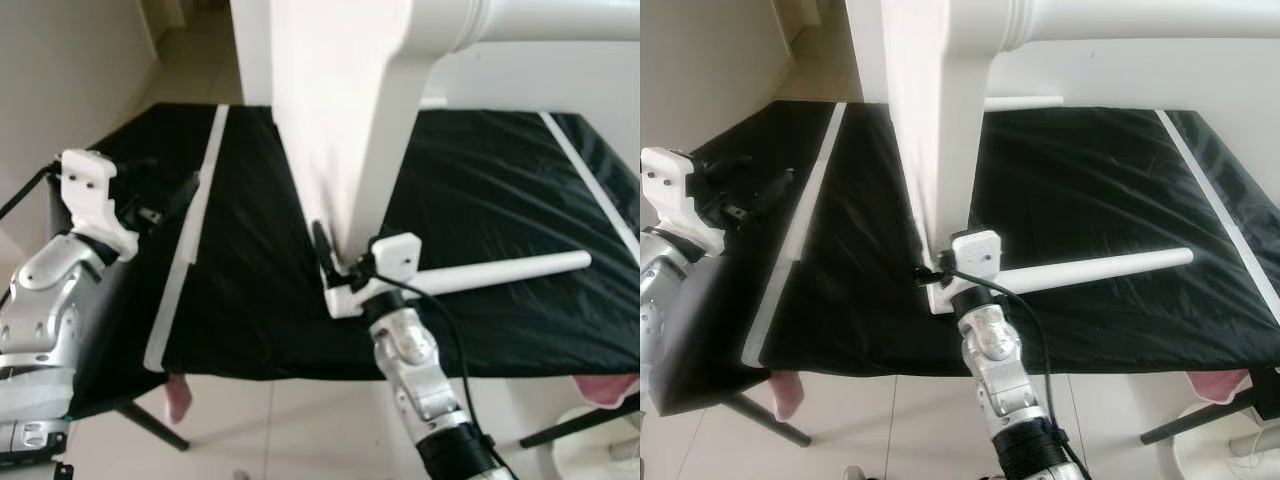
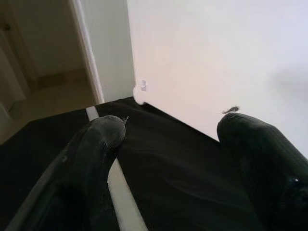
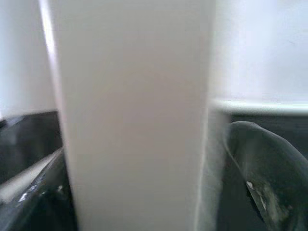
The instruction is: Building children table
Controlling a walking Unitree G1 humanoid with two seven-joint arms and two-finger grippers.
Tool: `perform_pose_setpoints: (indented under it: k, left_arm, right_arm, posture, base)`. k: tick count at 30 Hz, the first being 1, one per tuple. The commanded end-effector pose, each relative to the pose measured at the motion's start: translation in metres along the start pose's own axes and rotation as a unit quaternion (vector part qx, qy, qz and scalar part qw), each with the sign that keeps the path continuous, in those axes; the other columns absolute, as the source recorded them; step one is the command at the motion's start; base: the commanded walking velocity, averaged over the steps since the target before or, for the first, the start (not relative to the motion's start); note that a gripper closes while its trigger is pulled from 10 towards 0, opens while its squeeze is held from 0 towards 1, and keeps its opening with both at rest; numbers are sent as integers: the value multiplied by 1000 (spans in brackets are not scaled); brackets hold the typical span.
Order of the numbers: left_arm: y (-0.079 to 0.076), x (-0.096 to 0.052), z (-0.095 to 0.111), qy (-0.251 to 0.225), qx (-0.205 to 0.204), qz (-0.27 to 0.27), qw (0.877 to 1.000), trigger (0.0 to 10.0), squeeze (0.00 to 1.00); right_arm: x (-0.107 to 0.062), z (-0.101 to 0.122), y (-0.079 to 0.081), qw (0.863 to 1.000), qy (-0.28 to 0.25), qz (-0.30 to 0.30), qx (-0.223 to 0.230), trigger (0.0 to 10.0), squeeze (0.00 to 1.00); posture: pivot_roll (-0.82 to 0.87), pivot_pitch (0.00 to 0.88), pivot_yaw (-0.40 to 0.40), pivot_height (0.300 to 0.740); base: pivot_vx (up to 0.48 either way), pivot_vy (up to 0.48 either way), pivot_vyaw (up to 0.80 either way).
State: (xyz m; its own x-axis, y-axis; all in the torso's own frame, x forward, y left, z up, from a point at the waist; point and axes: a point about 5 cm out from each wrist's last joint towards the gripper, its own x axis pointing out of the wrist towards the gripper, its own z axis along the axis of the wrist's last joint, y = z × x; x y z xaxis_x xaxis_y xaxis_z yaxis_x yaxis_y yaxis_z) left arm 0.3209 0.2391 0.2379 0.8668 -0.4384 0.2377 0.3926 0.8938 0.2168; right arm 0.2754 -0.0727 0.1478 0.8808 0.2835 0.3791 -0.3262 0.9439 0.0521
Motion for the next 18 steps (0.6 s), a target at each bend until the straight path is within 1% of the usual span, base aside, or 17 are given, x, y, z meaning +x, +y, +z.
perform_pose_setpoints:
  k: [1, 3, 4, 5, 6, 10, 15, 17, 18]
  left_arm:
    - [-8, -1, 0, 2, 4, -61, 998, 10000, 0]
    - [-9, -1, -1, 3, 5, -68, 998, 10000, 0]
    - [-10, -1, -1, 5, 5, -75, 997, 10000, 0]
    - [-12, 0, -2, 7, 9, -82, 997, 10000, 0]
    - [-12, 0, -2, 7, 9, -82, 997, 10000, 0]
    - [-13, 2, -2, 5, 10, -88, 996, 10000, 0]
    - [-14, 4, -1, 4, 10, -90, 996, 10000, 0]
    - [-15, 5, -1, 3, 8, -96, 995, 10000, 0]
    - [-15, 5, -1, 3, 8, -96, 995, 10000, 0]
  right_arm:
    - [-7, -6, 1, 1000, 22, -2, 14, 10000, 0]
    - [-16, -6, -3, 1000, 29, 9, 3, 10000, 0]
    - [-23, -7, -5, 999, 38, 21, -1, 10000, 0]
    - [-33, -6, -7, 998, 50, 41, -5, 10000, 0]
    - [-33, -6, -7, 998, 50, 41, -5, 10000, 0]
    - [-48, -2, -9, 995, 64, 74, -13, 10000, 0]
    - [-57, 1, -11, 993, 70, 91, -19, 10000, 0]
    - [-66, 6, -16, 992, 72, 97, -26, 10000, 0]
    - [-66, 6, -16, 992, 72, 97, -26, 10000, 0]
  posture:
    - [116, 91, -19, 740]
    - [106, 93, -20, 740]
    - [102, 95, -21, 740]
    - [98, 95, -21, 740]
    - [98, 95, -21, 740]
    - [87, 95, -22, 740]
    - [80, 94, -21, 740]
    - [66, 97, -22, 740]
    - [66, 97, -22, 740]
  base:
    - [0, 0, 0]
    - [0, 0, 0]
    - [0, 0, 0]
    - [0, 0, 0]
    - [0, 0, 0]
    - [0, 0, 0]
    - [0, 0, 0]
    - [0, 0, 0]
    - [0, 0, 0]
